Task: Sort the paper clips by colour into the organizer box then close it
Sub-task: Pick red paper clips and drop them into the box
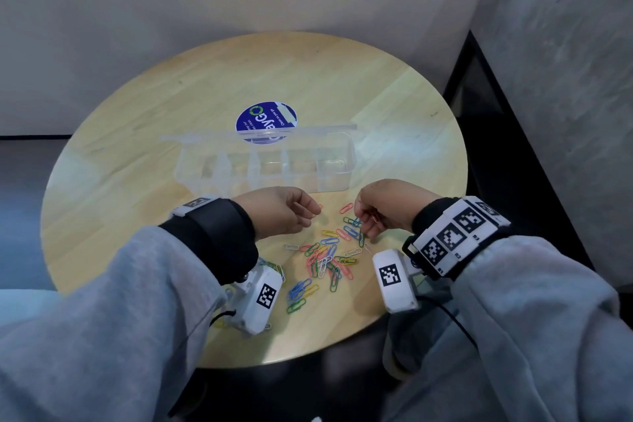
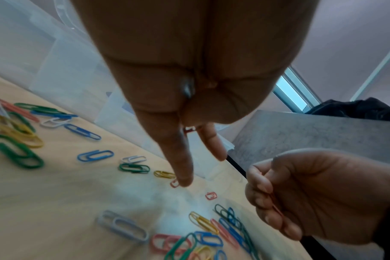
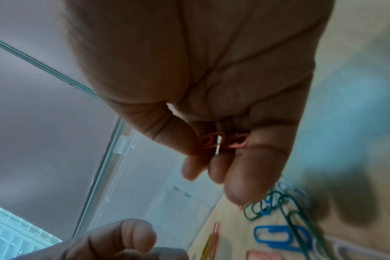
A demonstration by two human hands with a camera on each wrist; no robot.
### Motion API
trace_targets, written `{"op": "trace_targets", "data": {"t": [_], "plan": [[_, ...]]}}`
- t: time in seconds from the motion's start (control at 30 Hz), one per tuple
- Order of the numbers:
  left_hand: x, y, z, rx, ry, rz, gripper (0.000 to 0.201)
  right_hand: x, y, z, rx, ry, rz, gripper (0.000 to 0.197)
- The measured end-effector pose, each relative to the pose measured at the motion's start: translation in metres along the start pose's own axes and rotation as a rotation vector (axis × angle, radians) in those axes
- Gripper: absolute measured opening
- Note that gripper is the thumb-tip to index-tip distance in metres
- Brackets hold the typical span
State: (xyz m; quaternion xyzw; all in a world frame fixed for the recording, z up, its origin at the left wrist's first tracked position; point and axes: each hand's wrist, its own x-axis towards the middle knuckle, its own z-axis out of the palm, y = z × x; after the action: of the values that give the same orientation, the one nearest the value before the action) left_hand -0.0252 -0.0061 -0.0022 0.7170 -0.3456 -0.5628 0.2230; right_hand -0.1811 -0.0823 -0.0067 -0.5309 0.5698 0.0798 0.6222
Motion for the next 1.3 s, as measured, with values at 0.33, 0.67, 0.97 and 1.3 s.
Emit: {"op": "trace_targets", "data": {"t": [0.33,0.67,0.97,1.3], "plan": [[-0.002,0.001,0.003,0.124,0.013,0.016,0.044,-0.005,0.008,-0.006,-0.046,0.029,-0.139,0.03],[-0.007,0.007,0.003,0.781,0.116,0.078,0.011,-0.006,0.002,-0.004,-0.438,0.14,-0.347,0.013],[0.005,0.006,0.023,1.156,0.034,0.1,0.012,0.008,0.003,0.012,-0.855,0.279,-0.257,0.045],[0.012,-0.004,0.014,1.036,0.021,0.027,0.009,0.016,0.0,0.019,-0.911,0.217,-0.235,0.026]]}}
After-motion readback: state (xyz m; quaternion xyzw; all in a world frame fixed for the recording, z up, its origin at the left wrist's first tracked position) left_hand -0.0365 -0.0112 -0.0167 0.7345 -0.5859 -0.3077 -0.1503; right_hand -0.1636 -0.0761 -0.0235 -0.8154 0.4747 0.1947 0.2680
